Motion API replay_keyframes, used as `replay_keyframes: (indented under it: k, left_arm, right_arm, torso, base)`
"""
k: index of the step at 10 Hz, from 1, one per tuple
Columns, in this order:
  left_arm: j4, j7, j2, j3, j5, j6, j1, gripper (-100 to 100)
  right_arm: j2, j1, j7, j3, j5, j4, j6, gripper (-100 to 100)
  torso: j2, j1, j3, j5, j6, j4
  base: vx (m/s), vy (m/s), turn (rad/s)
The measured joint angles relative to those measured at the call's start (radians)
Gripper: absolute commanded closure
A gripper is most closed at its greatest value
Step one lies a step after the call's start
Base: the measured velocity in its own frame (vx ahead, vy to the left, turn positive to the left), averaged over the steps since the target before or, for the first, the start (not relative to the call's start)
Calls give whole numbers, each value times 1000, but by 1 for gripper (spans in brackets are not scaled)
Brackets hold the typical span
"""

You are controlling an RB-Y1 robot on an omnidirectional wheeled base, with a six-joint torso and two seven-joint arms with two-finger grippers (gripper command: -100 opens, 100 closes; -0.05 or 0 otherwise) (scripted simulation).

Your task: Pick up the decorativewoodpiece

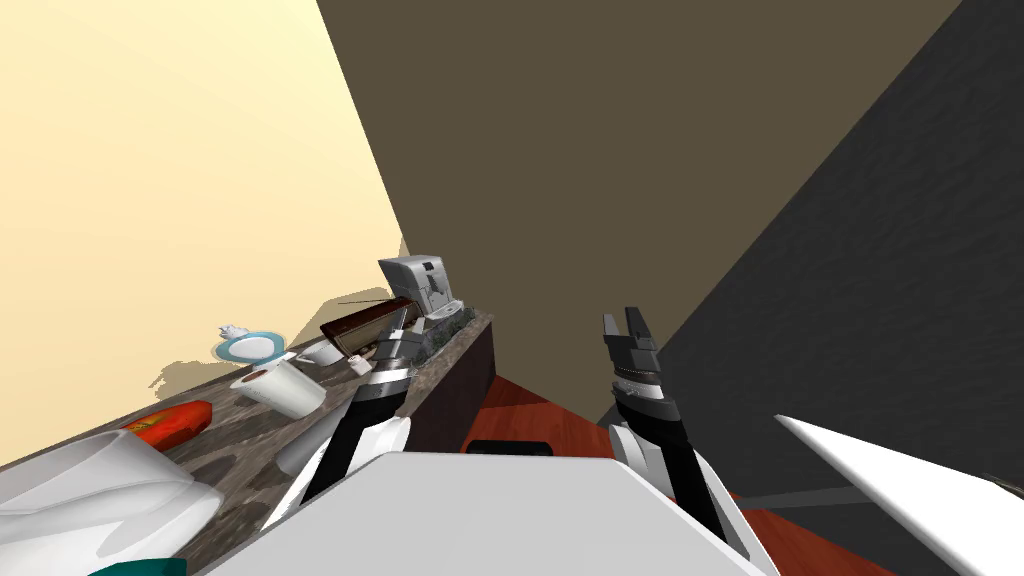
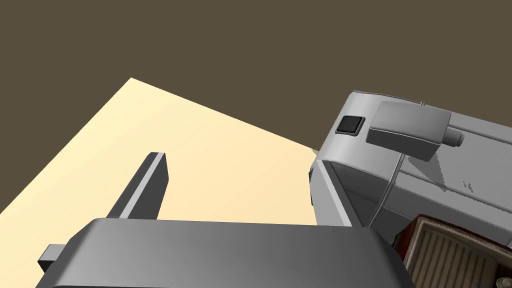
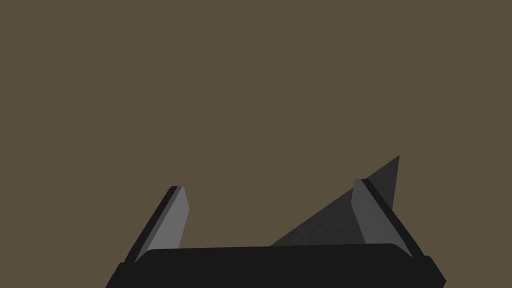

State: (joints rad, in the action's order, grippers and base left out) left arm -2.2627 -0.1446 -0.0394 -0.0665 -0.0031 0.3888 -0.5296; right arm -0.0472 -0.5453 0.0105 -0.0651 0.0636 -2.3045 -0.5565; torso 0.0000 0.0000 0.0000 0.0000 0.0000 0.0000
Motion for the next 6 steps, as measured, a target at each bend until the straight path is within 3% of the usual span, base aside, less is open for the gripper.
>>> replay_keyframes:
  k: [6]
  left_arm:
    - [75, -16, -173, -20, 62, -98, 82, -100]
  right_arm:
    - [0, 0, 0, 0, 0, 0, 0, 0]
  torso:
    - [-2, -2, -1, -1, 0, 0]
  base:
    - [22, -37, 56]
